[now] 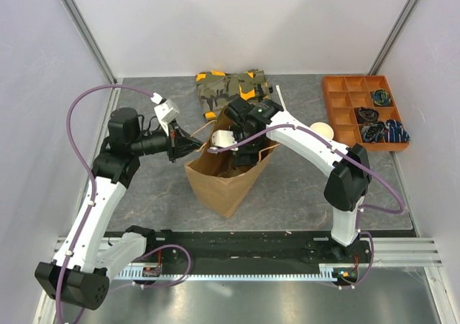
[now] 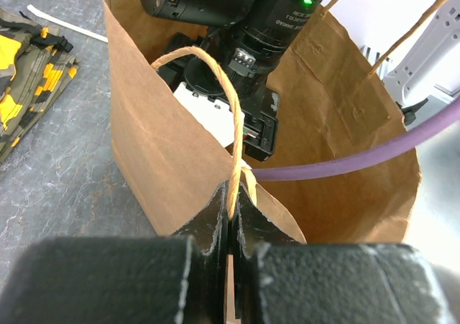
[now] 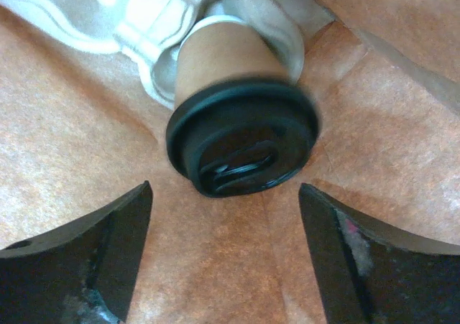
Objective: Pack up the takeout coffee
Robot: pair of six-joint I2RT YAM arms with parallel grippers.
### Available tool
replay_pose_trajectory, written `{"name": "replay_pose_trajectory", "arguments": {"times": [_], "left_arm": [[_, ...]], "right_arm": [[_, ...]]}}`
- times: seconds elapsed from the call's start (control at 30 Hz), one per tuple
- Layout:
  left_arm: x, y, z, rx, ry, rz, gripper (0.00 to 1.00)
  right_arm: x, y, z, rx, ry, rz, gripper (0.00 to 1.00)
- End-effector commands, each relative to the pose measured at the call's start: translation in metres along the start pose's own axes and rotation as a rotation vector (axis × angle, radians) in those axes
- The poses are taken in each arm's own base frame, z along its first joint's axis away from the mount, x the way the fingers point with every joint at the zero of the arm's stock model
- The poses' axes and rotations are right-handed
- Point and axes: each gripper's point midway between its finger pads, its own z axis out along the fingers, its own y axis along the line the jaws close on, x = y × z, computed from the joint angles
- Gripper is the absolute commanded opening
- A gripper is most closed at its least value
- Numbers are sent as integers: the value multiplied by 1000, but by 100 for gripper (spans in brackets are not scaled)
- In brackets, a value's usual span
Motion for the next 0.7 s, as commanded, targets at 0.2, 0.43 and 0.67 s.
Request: {"name": "replay_pose_trajectory", "arguments": {"times": [0.2,0.43,0.67], "left_arm": [[-4,3,4,9,-11,-7,2],[-5,4,5,7,-13,-5,2],[-7,6,6,1,-15,-1,2]], "right_arm": [[-23,-19,-35,123,-119,18,98],[-39,-29,-60,219,-237,27,98],[-43,-28,-72,268,-308,17,98]]}}
